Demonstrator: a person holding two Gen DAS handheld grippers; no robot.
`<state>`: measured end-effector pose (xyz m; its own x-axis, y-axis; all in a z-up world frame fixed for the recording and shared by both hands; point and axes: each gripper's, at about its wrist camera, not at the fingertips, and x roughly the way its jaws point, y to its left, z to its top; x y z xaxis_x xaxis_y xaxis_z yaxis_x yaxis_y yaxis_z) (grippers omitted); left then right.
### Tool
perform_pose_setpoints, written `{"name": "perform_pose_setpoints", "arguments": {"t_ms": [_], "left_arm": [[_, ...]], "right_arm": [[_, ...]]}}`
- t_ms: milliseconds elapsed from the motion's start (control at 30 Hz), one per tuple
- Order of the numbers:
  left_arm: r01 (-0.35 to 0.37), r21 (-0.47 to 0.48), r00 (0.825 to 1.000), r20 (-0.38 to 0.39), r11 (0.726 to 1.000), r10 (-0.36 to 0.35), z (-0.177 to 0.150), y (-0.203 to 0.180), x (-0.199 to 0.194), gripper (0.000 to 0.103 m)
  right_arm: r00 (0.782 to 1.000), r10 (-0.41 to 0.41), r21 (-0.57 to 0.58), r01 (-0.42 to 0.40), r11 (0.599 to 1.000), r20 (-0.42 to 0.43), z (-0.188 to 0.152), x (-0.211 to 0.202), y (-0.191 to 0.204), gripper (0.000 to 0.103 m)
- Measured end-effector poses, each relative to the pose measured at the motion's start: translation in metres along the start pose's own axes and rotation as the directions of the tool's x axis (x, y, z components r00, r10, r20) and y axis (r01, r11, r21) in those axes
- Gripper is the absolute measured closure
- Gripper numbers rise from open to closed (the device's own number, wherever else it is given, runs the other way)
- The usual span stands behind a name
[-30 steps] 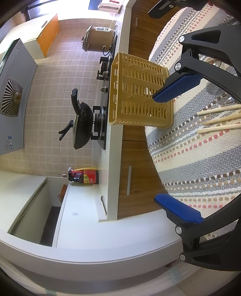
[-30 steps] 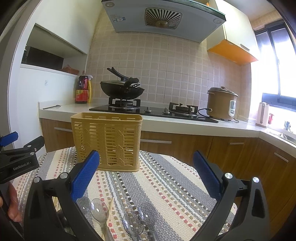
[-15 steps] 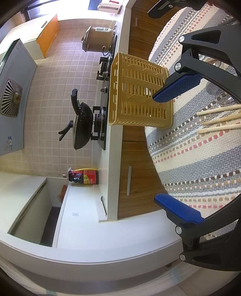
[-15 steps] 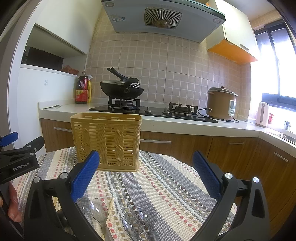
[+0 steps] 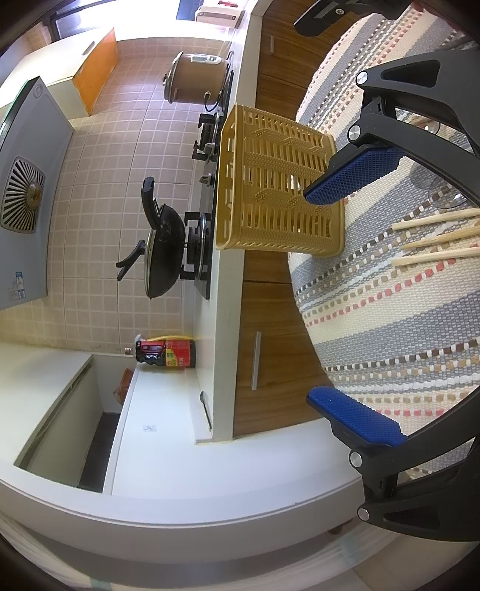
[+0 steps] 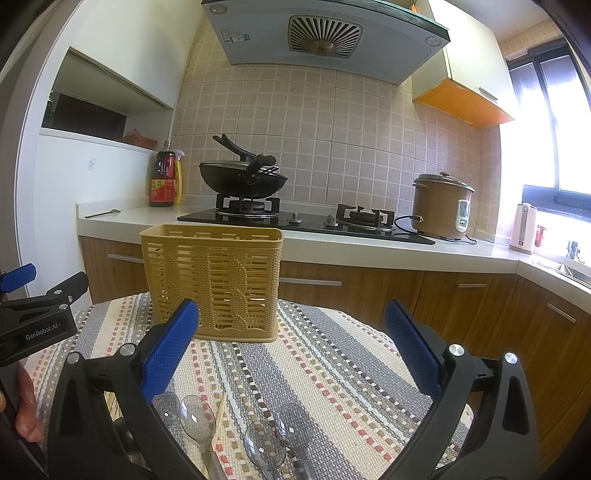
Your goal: Organize utensils
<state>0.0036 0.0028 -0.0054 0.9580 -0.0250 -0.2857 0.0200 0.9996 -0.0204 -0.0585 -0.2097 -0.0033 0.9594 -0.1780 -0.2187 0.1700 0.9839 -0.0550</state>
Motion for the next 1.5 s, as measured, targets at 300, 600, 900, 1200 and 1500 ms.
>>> {"name": "perform_pose_setpoints", "arguments": {"t_ms": [300,600,900,1200,1500], "left_arm": [[-0.001,0.002,1.0,-0.001,1.0,0.001,0.0,0.0,0.0,0.007],[0.0,0.001,1.0,-0.001,1.0,0.0,0.0,0.001,0.0,0.007],[0.004,-0.032,1.0,-0.018,0.999,-0.005,0.001,0.008,0.003,0.007],[0.138,-0.102,0.966,-0.206,0.985,-0.157,0.009,0.03,0.018,0.009],[0.207,-0.12,0.881,-0.409,0.971,-0.239,0.003,0.03,0.035,0.027]], "right_arm": [[1.0,0.002,0.001,-0.002,1.0,0.001,0.0,0.0,0.0,0.007],[1.0,-0.003,0.001,0.003,1.0,-0.001,0.0,0.0,0.0,0.007],[0.998,-0.045,0.035,0.046,0.998,-0.032,0.001,0.007,-0.008,0.007],[0.986,-0.028,0.088,0.043,0.995,-0.164,0.005,0.028,-0.026,0.017],[0.948,0.079,0.092,-0.053,0.994,-0.31,0.013,0.038,-0.035,0.033]]}}
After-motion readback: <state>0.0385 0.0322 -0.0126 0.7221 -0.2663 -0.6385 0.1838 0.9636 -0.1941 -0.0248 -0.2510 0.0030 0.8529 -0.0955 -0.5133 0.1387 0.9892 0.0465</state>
